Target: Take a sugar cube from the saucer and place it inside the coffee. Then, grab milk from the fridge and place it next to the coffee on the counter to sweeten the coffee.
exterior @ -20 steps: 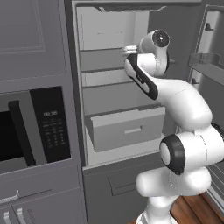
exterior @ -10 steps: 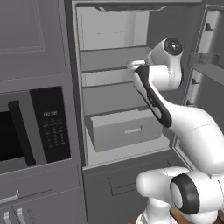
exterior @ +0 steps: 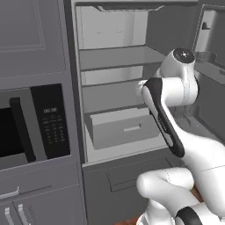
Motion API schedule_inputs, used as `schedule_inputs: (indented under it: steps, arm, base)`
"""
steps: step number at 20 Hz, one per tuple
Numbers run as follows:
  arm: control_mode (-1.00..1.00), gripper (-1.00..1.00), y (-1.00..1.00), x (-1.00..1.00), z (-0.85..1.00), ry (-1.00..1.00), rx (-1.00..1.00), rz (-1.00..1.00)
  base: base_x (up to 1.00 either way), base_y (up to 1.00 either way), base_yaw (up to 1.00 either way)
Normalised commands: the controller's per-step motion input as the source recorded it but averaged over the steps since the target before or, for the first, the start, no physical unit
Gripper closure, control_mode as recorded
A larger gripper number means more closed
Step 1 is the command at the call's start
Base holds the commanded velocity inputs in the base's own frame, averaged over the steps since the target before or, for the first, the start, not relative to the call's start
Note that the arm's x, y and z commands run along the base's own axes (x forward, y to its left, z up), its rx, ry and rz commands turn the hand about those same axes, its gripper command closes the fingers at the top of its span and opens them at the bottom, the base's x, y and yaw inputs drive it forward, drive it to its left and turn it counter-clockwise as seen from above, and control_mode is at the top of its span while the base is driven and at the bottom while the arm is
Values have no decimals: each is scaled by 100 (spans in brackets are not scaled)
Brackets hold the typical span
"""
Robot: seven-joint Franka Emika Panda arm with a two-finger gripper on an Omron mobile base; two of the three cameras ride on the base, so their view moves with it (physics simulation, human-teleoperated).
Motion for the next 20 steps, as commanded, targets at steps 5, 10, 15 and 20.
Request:
schedule_inputs:
  steps: [5, 10, 15, 20]
  arm:
    - [100, 100, 0, 0, 0, 0, 0, 0]
    - [100, 100, 0, 0, 0, 0, 0, 0]
    - [100, 100, 0, 0, 0, 0, 0, 0]
    - [100, 100, 0, 0, 0, 0, 0, 0]
  base:
    - [-100, 14, 25]
    - [-74, 60, 76]
    - [-24, 49, 98]
    - [0, 29, 92]
